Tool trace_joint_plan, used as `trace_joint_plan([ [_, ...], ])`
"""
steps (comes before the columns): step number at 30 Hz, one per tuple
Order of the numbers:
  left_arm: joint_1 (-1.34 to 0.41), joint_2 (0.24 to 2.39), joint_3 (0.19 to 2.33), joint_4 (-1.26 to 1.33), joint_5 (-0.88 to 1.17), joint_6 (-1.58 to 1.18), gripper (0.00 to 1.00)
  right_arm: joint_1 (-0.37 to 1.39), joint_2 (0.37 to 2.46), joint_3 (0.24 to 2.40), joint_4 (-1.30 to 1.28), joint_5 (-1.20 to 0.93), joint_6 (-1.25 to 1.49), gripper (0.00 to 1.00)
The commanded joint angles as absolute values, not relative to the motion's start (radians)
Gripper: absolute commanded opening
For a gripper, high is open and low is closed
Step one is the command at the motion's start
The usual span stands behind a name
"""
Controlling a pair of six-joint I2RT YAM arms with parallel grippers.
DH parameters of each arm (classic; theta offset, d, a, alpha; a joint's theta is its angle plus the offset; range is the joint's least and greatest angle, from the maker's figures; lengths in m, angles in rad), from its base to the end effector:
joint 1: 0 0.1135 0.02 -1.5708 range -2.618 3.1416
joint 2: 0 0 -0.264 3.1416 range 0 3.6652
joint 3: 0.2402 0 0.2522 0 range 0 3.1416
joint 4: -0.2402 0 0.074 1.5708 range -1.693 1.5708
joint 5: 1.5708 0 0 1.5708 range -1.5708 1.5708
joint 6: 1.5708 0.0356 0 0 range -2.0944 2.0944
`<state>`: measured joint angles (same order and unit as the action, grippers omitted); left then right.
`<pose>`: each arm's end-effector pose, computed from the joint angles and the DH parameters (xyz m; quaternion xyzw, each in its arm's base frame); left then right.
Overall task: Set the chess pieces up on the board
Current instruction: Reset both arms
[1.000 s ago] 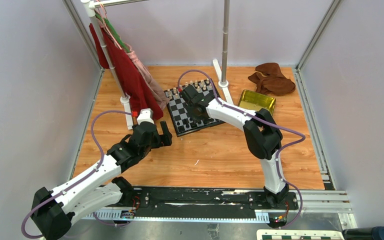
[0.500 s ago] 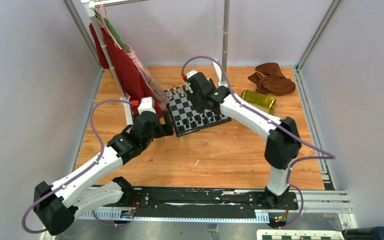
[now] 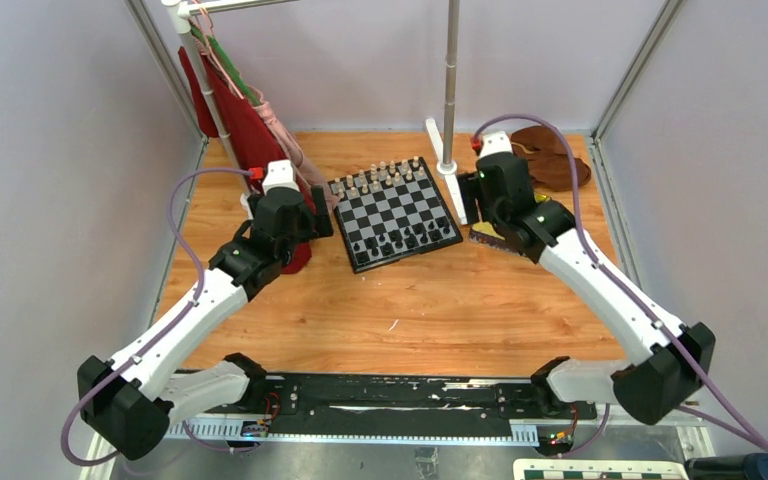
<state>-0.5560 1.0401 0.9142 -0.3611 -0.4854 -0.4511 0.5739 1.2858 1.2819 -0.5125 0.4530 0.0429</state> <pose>0.2043 -0.1074 0.3206 -0.0802 0.8370 -0.0612 0.5379 0.2462 0.1406 0.3736 -0.1119 0.8423 -0.0361 0.5260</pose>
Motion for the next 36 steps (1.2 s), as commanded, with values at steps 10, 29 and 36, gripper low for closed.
trace_joint_plan([
  [10,-0.39,0.971,0.825,-0.33,-0.376,-0.436,1.0,0.549,0.99,1.048,-0.516,0.715,0.086,0.92],
  [29,-0.388,0.91,0.762,-0.328,-0.375,-0.454,1.0,0.549,0.939,1.007,-0.55,0.712,0.153,0.94],
  [36,-0.388,0.898,0.757,-0.325,-0.385,-0.459,1.0,0.547,0.954,1.007,-0.569,0.744,0.193,0.96],
])
